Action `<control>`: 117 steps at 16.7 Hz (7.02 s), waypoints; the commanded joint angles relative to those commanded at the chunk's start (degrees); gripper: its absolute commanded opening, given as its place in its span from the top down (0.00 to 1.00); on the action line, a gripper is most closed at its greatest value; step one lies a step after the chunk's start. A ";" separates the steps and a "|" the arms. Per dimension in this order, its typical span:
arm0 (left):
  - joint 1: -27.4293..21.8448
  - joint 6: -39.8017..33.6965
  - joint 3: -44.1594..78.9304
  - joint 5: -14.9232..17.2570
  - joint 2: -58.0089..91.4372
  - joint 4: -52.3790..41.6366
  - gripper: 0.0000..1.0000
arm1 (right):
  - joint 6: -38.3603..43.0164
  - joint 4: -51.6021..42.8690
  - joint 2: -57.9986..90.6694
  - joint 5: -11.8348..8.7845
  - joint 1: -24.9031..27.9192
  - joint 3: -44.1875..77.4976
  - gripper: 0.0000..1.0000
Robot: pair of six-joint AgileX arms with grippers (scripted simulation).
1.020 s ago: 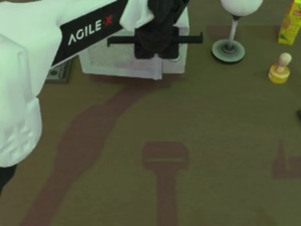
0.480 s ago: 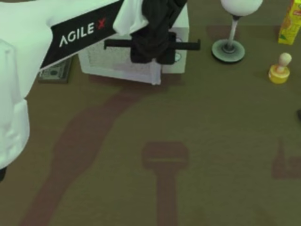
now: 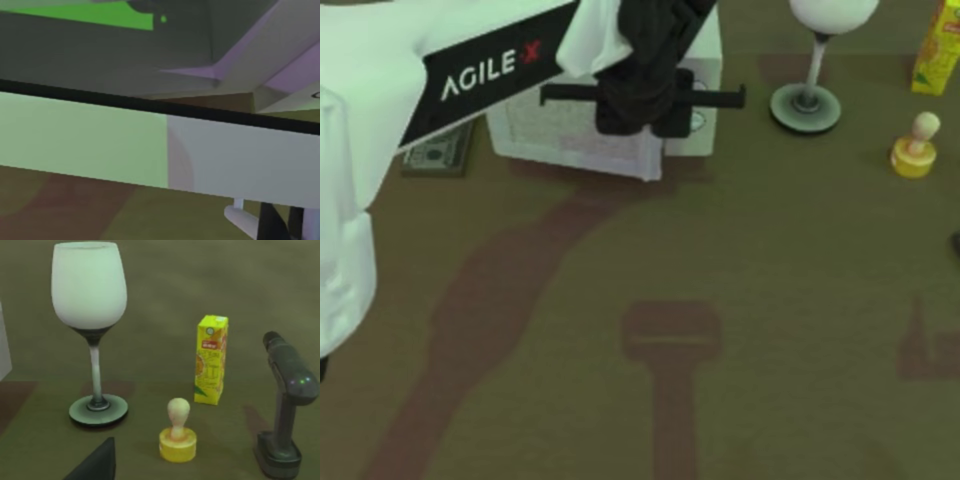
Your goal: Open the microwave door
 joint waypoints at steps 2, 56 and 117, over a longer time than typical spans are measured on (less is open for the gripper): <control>0.00 0.00 0.00 0.00 0.00 0.00 1.00 | 0.00 0.00 0.00 0.00 0.00 0.00 0.00; 0.67 7.33 -10.73 3.79 -6.83 5.66 1.00 | 0.00 0.00 0.00 0.00 0.00 0.00 0.00; 3.22 18.93 -23.24 10.10 -15.37 11.06 1.00 | 0.00 0.00 0.00 0.00 0.00 0.00 0.00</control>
